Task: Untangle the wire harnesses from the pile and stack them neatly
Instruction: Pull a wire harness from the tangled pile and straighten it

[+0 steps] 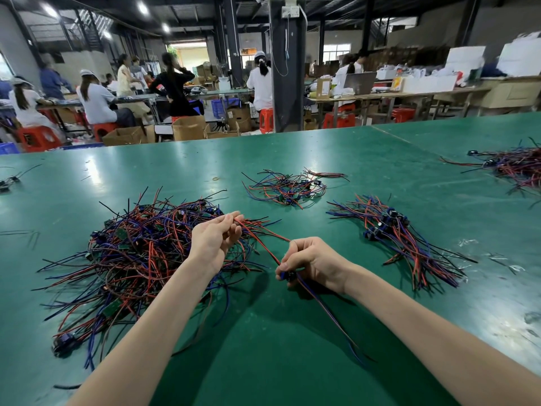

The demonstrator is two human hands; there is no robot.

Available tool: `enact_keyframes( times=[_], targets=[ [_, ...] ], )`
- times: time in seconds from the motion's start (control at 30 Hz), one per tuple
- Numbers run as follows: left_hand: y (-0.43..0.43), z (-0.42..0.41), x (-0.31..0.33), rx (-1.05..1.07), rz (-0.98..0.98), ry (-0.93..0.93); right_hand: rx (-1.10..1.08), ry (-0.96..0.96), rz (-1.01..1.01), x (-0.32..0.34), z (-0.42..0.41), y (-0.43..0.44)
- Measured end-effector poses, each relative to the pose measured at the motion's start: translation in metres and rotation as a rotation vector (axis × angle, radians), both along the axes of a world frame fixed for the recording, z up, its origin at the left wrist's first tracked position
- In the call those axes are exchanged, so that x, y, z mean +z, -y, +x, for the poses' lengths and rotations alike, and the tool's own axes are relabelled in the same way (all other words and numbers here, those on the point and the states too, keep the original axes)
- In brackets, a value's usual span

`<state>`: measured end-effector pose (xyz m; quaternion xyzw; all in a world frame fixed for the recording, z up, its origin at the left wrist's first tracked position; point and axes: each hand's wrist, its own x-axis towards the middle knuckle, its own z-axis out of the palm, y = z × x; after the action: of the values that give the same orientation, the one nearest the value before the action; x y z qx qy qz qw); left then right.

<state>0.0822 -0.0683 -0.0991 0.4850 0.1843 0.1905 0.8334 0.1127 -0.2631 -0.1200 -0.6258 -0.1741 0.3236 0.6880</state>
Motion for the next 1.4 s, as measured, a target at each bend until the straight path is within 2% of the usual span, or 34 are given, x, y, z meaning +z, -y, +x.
enact_keyframes(
  times=[0.27, 0.5, 0.63, 0.73, 0.97, 1.07, 1.23, 1.4],
  targets=[
    [0.005, -0.001, 0.000, 0.049, 0.051, 0.011, -0.004, 0.003, 0.018, -0.001, 0.001, 0.000],
    [0.015, -0.001, 0.000, -0.050, -0.038, 0.085, -0.082, 0.009, 0.050, 0.000, 0.004, 0.002],
    [0.045, -0.001, -0.014, -0.106, 0.141, -0.024, -0.231, -0.008, 0.124, 0.001, 0.010, 0.002],
    [0.067, -0.007, -0.021, -0.244, 0.248, -0.063, -0.327, -0.020, 0.173, 0.003, 0.017, 0.003],
    [0.086, -0.015, -0.029, -0.371, 0.432, -0.087, -0.372, -0.080, 0.339, 0.003, 0.027, 0.007],
    [0.088, -0.017, -0.030, -0.431, 0.422, -0.064, -0.369, -0.085, 0.345, 0.000, 0.027, 0.006],
    [0.086, -0.017, -0.034, -0.412, 0.391, -0.070, -0.349, -0.117, 0.368, -0.006, 0.025, 0.003],
    [0.086, -0.015, -0.040, -0.278, 0.414, -0.084, -0.294, -0.172, 0.363, -0.007, 0.027, 0.003]
  ],
)
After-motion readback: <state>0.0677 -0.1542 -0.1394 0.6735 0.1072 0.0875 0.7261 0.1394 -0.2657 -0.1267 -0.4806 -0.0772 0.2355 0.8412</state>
